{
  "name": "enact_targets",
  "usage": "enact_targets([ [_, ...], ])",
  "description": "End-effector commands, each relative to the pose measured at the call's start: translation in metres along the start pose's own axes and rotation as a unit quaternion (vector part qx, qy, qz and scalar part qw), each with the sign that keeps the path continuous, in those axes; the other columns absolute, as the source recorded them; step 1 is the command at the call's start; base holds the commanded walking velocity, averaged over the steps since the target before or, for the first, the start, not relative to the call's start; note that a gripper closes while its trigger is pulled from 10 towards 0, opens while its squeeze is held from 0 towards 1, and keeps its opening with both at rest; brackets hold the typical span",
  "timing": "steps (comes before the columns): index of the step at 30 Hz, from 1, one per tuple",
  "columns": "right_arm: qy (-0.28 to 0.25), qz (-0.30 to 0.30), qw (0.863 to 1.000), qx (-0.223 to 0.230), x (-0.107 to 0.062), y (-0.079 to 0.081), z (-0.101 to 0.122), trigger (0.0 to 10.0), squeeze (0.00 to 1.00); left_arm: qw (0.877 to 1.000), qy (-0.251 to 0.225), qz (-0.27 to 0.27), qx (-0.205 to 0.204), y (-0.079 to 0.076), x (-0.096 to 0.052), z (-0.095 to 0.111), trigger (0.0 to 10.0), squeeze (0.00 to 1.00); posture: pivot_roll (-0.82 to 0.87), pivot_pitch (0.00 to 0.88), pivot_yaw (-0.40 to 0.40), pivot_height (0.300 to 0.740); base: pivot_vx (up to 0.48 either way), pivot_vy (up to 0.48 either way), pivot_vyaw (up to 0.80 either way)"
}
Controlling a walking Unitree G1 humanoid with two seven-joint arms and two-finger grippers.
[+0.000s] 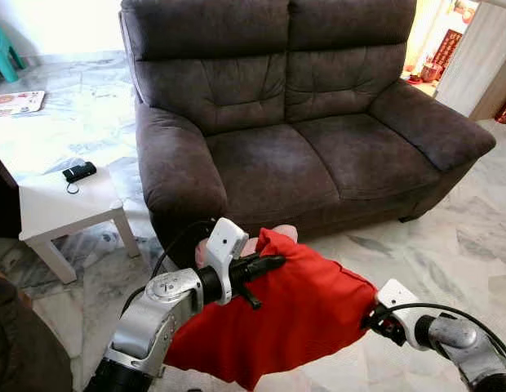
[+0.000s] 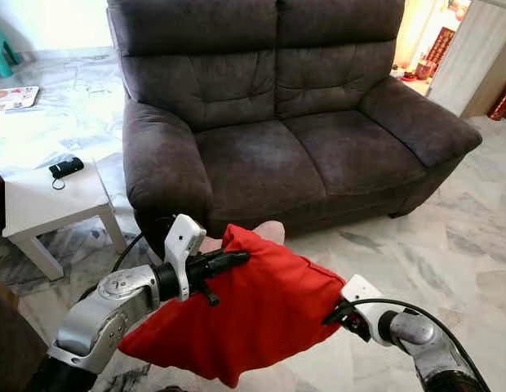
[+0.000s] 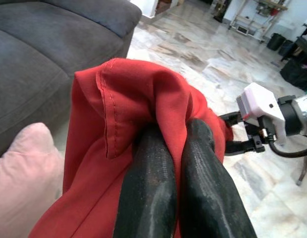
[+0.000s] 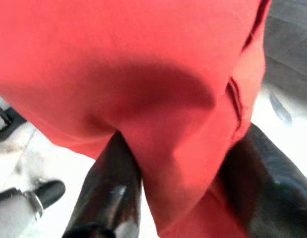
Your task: Move the pillow to the sofa from floor
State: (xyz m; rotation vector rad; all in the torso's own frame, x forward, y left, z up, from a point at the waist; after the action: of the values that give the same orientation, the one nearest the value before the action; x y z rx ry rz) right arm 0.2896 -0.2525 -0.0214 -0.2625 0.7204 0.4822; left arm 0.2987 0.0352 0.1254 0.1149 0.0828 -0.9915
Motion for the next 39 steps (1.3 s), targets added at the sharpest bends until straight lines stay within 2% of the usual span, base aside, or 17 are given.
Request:
enact_targets([
  [1, -0.029, 0.001, 1.000, -0.004, 0.002, 0.000, 0.015, 0.0, 0.00, 0.998, -0.057, -0.004, 0.029, 0.000, 0.003, 0.028, 10.0, 0.00, 0.11, 0.000, -0.047, 0.740, 0.000, 0.000, 0.00],
  [4, -0.031, -0.008, 0.999, -0.005, 0.002, -0.002, 0.016, 0.0, 0.00, 0.998, -0.056, -0.002, 0.029, 0.000, 0.003, 0.027, 10.0, 0.00, 0.11, 0.000, -0.047, 0.740, 0.000, 0.000, 0.00],
  [10, -0.094, -0.046, 0.994, 0.036, 0.004, -0.009, 0.038, 0.0, 0.00, 0.998, -0.031, 0.031, 0.051, 0.011, 0.001, 0.017, 10.0, 0.00, 0.12, 0.000, -0.048, 0.740, 0.000, 0.000, 0.00],
  [14, -0.146, -0.044, 0.985, 0.075, 0.009, -0.003, 0.057, 0.0, 0.00, 0.993, -0.004, 0.100, 0.069, 0.034, -0.004, 0.005, 10.0, 0.00, 0.11, 0.000, -0.046, 0.740, 0.000, 0.000, 0.00],
  [16, -0.160, -0.047, 0.983, 0.080, 0.010, -0.001, 0.063, 0.0, 0.00, 0.991, 0.005, 0.115, 0.075, 0.040, -0.006, 0.002, 10.0, 0.00, 0.11, 0.000, -0.046, 0.740, 0.000, 0.000, 0.00],
  [22, -0.239, -0.045, 0.961, 0.135, 0.017, 0.014, 0.101, 0.0, 0.00, 0.978, 0.018, 0.187, 0.095, 0.063, -0.011, -0.001, 10.0, 0.00, 0.11, 0.000, -0.049, 0.740, 0.000, 0.000, 0.00],
  [23, -0.249, -0.044, 0.957, 0.141, 0.018, 0.018, 0.107, 10.0, 0.00, 0.975, 0.017, 0.199, 0.098, 0.067, -0.012, 0.000, 10.0, 0.00, 0.11, 0.000, -0.050, 0.740, 0.000, 0.000, 0.00],
  [26, -0.270, -0.044, 0.951, 0.147, 0.019, 0.026, 0.119, 10.0, 0.00, 0.969, 0.010, 0.224, 0.105, 0.073, -0.012, 0.003, 10.0, 0.00, 0.11, 0.000, -0.053, 0.740, 0.000, 0.000, 0.00],
  [27, -0.292, -0.047, 0.944, 0.145, 0.019, 0.036, 0.132, 10.0, 0.00, 0.961, -0.009, 0.253, 0.109, 0.079, -0.014, 0.010, 10.0, 0.00, 0.11, 0.000, -0.059, 0.740, 0.000, 0.000, 0.00],
  [28, -0.292, -0.047, 0.944, 0.145, 0.019, 0.036, 0.132, 10.0, 0.00, 0.961, -0.009, 0.253, 0.109, 0.079, -0.014, 0.010, 10.0, 0.00, 0.11, 0.000, -0.059, 0.740, 0.000, 0.000, 0.00],
  [30, -0.318, -0.065, 0.933, 0.155, 0.015, 0.038, 0.143, 10.0, 0.00, 0.950, -0.015, 0.288, 0.117, 0.086, -0.019, 0.012, 10.0, 0.00, 0.11, 0.000, -0.063, 0.740, 0.000, 0.000, 0.00],
  [35, -0.347, -0.096, 0.913, 0.191, 0.008, 0.034, 0.150, 10.0, 0.00, 0.937, -0.023, 0.327, 0.117, 0.095, -0.030, 0.010, 10.0, 0.00, 0.11, 0.000, -0.073, 0.740, 0.000, 0.000, 0.00],
  [36, -0.367, -0.110, 0.894, 0.231, 0.003, 0.031, 0.155, 10.0, 0.00, 0.933, -0.024, 0.341, 0.114, 0.099, -0.036, 0.008, 10.0, 0.00, 0.11, 0.000, -0.074, 0.740, 0.000, 0.000, 0.00],
  [38, -0.379, -0.116, 0.882, 0.254, -0.001, 0.031, 0.159, 10.0, 0.00, 0.929, -0.023, 0.351, 0.118, 0.101, -0.040, 0.007, 10.0, 0.00, 0.12, 0.000, -0.078, 0.740, 0.000, 0.000, 0.00],
  [39, -0.382, -0.123, 0.881, 0.252, -0.002, 0.031, 0.159, 10.0, 0.00, 0.927, -0.021, 0.353, 0.122, 0.102, -0.042, 0.005, 10.0, 0.00, 0.12, 0.000, -0.081, 0.740, 0.000, 0.000, 0.00],
])
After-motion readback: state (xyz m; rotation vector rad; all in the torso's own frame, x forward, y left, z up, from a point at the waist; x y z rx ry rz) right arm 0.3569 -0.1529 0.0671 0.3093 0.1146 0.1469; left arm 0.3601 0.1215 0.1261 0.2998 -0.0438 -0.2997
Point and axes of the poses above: a point about 5 cm out from each wrist's last joint towards the gripper, its own x axis pointing out of the wrist towards the gripper, its own z axis along the axis of the wrist's last joint, y = z × x, the point moved 5 cm from there along x, pointing out of the wrist towards the gripper, and after that the axes turned 13 degrees about x, right-handed, at the moved point
